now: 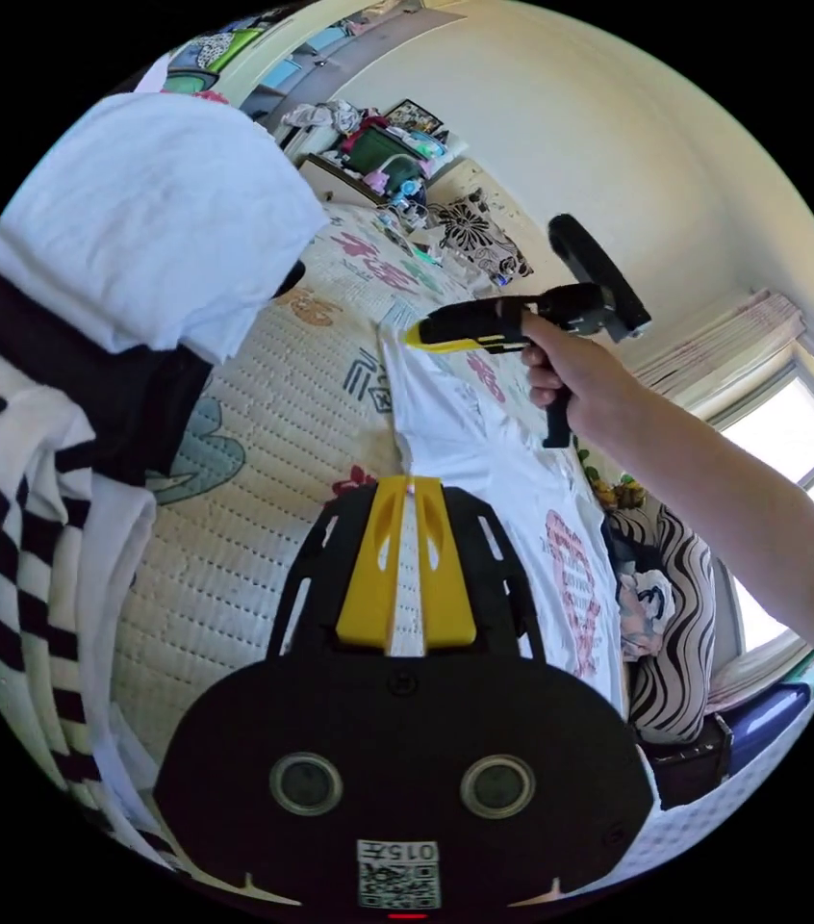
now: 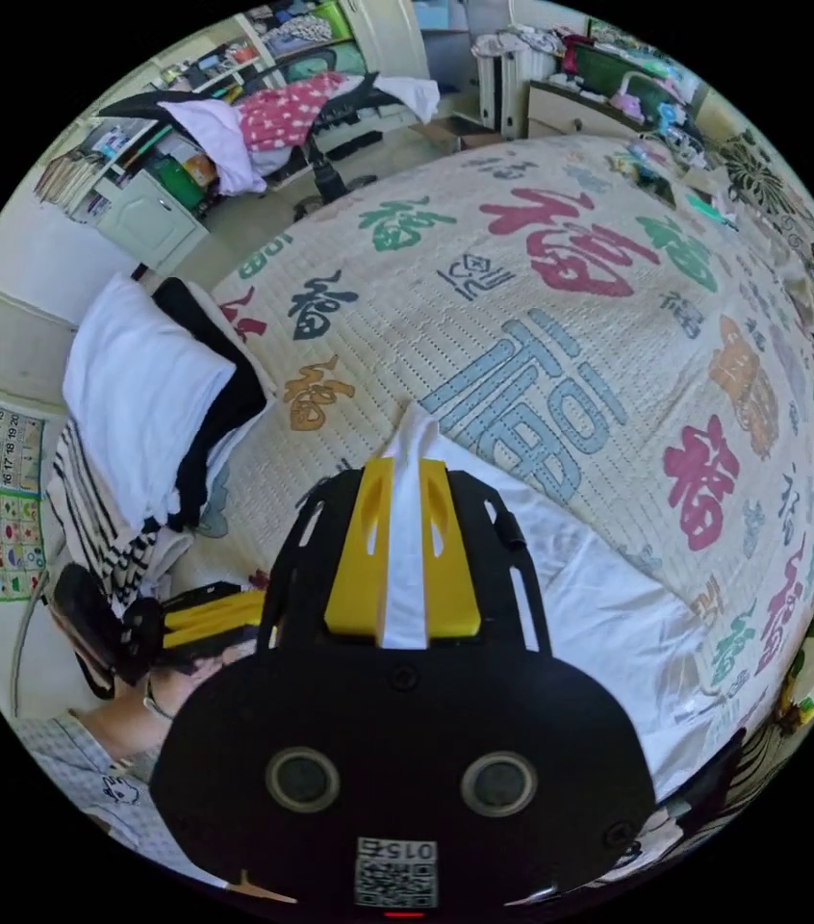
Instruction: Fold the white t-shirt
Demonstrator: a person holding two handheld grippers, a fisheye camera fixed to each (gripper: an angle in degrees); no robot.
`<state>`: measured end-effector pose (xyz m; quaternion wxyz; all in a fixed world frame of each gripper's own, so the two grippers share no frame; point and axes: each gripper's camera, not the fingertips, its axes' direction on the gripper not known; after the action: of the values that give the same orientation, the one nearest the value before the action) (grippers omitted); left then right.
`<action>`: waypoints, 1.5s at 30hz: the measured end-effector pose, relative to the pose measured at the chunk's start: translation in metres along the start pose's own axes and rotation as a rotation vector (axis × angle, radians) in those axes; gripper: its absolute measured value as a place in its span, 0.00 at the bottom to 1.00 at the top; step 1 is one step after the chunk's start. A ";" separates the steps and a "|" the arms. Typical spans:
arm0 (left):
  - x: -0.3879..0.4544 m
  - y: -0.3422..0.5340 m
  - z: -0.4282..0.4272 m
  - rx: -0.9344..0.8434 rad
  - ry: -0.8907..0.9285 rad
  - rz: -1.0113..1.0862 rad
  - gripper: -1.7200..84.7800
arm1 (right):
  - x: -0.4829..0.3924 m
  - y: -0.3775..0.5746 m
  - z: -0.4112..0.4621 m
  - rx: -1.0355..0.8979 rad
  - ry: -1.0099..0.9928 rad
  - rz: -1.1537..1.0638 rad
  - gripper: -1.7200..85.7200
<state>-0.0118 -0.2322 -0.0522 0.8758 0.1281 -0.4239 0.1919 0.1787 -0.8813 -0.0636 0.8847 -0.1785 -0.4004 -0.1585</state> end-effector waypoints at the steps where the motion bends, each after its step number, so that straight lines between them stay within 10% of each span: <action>1: 0.001 0.003 -0.002 0.005 -0.017 -0.004 0.03 | -0.004 0.015 -0.014 0.044 0.005 -0.009 0.08; 9: 0.063 0.044 -0.029 -0.215 0.048 0.202 0.10 | 0.002 0.254 -0.120 0.256 -0.021 -0.026 0.04; 20: 0.113 0.229 0.013 -0.808 -0.193 0.253 0.13 | 0.037 0.674 -0.094 0.007 -0.129 0.775 0.12; 28: 0.128 0.297 0.085 -1.042 -0.286 0.258 0.03 | 0.008 0.725 -0.096 -0.021 -0.273 0.800 0.02; 45: 0.202 0.444 0.095 -0.843 -0.535 0.378 0.02 | -0.134 0.811 -0.221 0.098 -0.027 0.766 0.01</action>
<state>-0.1608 0.1731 0.1931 0.6629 -0.2689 -0.6884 0.1199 0.5812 -0.2424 -0.4555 0.8819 -0.2750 -0.3232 0.2052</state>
